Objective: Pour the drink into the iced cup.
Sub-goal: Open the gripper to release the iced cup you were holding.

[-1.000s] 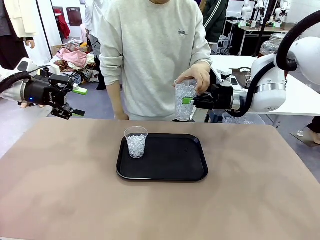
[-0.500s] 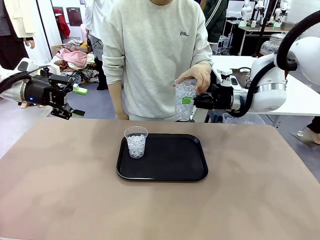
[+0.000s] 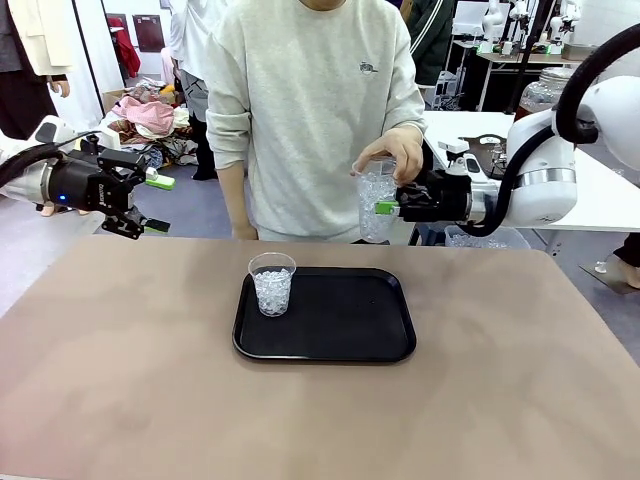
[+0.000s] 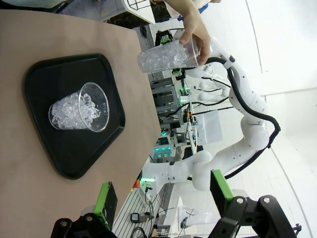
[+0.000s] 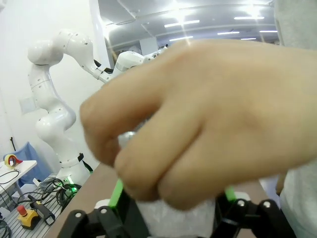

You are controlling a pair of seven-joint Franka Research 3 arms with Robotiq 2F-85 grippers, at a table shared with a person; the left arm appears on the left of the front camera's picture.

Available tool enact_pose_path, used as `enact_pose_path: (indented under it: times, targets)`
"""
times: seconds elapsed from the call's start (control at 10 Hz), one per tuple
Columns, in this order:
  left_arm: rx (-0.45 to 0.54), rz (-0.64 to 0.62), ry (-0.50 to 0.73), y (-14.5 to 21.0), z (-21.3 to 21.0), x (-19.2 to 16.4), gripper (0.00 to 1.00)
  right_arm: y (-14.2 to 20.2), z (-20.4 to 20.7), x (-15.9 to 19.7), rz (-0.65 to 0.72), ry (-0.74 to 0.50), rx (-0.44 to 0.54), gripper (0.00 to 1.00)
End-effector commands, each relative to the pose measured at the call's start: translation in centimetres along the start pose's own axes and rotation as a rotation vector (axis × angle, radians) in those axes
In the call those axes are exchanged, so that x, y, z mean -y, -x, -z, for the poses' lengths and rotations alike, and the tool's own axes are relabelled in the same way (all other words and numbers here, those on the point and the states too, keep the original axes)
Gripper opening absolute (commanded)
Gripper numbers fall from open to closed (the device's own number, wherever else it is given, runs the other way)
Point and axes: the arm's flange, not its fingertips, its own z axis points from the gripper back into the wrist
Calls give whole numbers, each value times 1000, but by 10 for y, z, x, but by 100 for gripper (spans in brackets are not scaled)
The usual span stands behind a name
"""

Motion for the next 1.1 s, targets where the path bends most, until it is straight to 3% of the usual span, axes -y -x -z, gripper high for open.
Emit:
enact_pose_path:
  times: [0.0, 0.7, 1.0]
  targets:
    - [6, 5, -2, 0, -1, 1, 100, -2, -21, -10, 28, 26, -4, 100]
    - [6, 5, -2, 0, -1, 1, 100, 16, -104, -69, -19, 98, -34, 100]
    - [6, 5, -2, 0, -1, 1, 100, 23, -118, -82, -39, 84, -46, 100]
